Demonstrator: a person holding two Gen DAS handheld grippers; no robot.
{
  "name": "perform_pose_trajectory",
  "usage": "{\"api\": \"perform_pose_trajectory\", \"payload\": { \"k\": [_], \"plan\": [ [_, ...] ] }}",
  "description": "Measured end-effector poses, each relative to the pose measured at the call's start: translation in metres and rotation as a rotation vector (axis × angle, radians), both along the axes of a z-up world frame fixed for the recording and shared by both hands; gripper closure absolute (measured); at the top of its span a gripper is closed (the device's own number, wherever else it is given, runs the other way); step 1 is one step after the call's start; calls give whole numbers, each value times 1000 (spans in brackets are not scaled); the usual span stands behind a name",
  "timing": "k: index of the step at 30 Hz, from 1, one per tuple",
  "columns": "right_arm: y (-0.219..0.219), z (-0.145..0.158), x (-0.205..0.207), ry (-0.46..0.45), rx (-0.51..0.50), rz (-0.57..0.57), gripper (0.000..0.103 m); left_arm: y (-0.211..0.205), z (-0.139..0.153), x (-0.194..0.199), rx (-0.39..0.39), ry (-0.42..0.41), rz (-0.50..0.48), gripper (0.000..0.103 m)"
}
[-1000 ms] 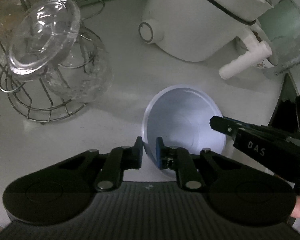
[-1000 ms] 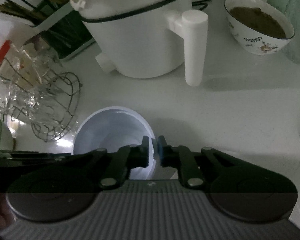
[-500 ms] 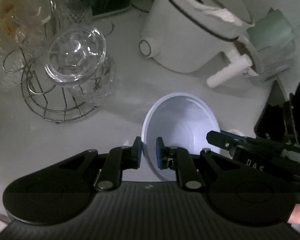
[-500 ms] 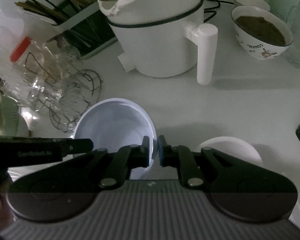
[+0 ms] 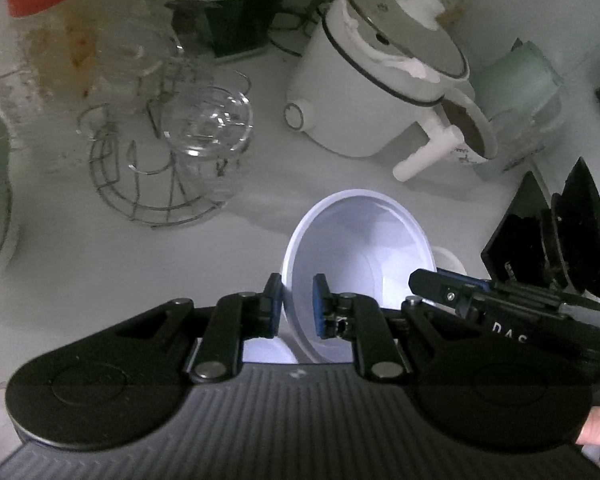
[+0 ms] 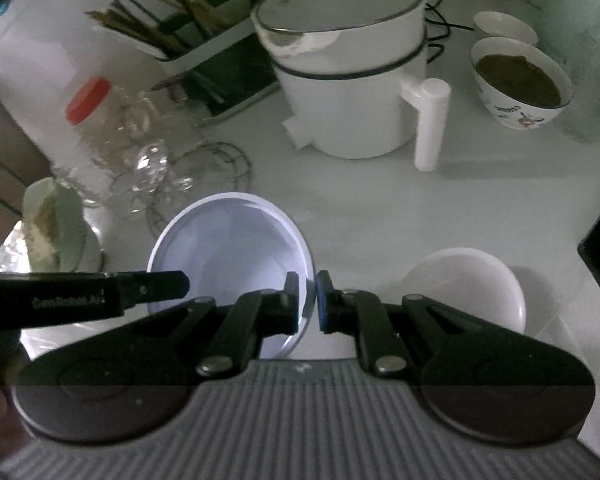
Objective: Organize plates and bowls
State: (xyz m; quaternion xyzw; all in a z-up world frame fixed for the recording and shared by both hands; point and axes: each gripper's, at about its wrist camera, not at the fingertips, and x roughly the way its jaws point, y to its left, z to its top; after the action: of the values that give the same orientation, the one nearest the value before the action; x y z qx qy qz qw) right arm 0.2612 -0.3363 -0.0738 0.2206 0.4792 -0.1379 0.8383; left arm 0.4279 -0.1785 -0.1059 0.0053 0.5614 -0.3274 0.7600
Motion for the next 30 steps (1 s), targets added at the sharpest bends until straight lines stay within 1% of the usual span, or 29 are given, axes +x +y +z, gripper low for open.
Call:
{"api": "perform_pose_trajectory", "payload": {
  "k": [4, 7, 10, 14, 16, 19, 22, 26, 30],
  "plan": [
    [12, 9, -2, -16, -10, 20, 91, 15, 8, -10, -2, -27, 19, 86],
    [20, 8, -2, -7, 6, 37, 91, 29, 6, -18, -4, -25, 52, 86],
    [31, 7, -1, -11, 1, 76, 91, 46, 0, -25, -11, -36, 89, 86],
    [45, -2, 6, 1, 10, 128, 91, 69, -8, -31, -19, -30, 165, 86],
    [52, -5, 9, 6, 25, 149, 91, 80, -11, -34, -15, -35, 196, 86],
    [65, -9, 13, 12, 21, 199, 91, 93, -15, -37, -6, -34, 240, 86],
    [76, -14, 18, 24, 38, 235, 91, 106, -18, -38, 8, -15, 278, 86],
    [88, -20, 24, 58, 27, 276, 90, 110, -25, -41, 43, -12, 280, 86],
    [92, -29, 25, 99, 13, 290, 90, 109, -37, -41, 48, 17, 275, 86]
  ]
}}
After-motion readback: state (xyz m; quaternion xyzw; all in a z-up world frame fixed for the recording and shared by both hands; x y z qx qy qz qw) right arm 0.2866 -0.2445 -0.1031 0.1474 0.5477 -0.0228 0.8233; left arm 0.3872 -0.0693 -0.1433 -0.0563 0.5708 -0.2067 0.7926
